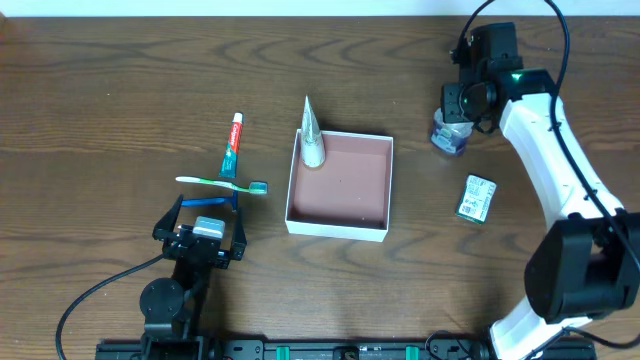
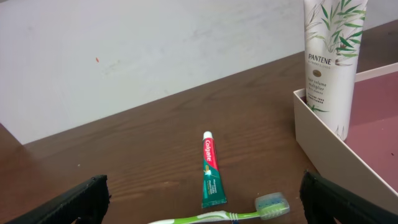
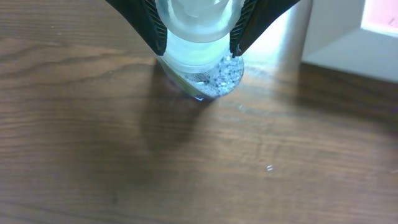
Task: Pack container
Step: 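Carry the soap bottle left and lower it into the box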
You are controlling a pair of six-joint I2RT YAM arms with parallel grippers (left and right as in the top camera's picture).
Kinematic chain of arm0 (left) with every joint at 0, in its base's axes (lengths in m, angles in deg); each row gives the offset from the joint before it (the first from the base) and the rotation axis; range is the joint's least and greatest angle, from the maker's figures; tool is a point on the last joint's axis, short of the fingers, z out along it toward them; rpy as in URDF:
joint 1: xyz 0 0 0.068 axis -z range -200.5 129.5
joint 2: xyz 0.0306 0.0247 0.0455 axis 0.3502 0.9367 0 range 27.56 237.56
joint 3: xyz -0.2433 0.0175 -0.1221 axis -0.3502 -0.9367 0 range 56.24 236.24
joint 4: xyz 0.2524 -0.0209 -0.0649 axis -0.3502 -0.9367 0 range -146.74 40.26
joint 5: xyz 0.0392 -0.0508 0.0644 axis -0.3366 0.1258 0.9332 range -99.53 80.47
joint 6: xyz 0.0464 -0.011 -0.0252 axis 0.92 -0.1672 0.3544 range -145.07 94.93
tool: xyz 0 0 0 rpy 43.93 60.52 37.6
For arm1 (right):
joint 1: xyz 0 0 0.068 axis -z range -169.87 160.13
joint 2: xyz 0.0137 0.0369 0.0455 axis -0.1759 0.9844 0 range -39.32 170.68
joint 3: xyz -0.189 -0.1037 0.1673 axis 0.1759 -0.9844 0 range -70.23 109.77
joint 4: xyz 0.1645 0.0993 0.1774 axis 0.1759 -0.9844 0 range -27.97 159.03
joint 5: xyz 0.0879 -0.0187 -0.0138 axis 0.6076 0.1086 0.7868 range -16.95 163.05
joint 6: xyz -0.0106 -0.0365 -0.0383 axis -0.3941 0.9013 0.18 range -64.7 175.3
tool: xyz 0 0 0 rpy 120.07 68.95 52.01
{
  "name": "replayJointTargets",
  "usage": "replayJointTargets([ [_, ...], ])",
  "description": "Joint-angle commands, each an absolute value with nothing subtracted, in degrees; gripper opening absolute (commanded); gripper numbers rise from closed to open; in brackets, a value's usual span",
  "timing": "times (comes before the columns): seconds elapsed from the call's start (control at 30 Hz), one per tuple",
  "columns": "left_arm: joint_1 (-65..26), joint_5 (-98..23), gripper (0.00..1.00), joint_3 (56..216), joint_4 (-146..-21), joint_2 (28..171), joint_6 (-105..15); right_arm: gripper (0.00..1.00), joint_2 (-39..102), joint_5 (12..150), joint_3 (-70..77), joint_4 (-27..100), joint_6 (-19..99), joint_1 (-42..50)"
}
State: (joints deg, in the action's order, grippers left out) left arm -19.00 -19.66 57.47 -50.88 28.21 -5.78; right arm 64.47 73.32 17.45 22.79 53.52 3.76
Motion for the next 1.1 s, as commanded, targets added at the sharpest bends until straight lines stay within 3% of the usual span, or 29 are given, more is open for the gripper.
replayJointTargets([
  [0.0, -19.31, -20.49, 0.98, 56.47, -52.74, 28.16, -6.3, 0.08, 56.03, 80.01, 19.83, 22.85, 55.79, 4.33],
  [0.4, -19.31, -20.49, 0.98, 56.47, -52.74, 28.16, -6.3, 0.09, 43.01, 90.28, 19.83, 19.64, 54.02, -3.02],
  [1.07, -19.31, -20.49, 0.98, 56.47, -52.74, 28.16, -6.3, 0.09, 52.25, 91.7, 19.7, 24.84, 53.65, -14.49],
])
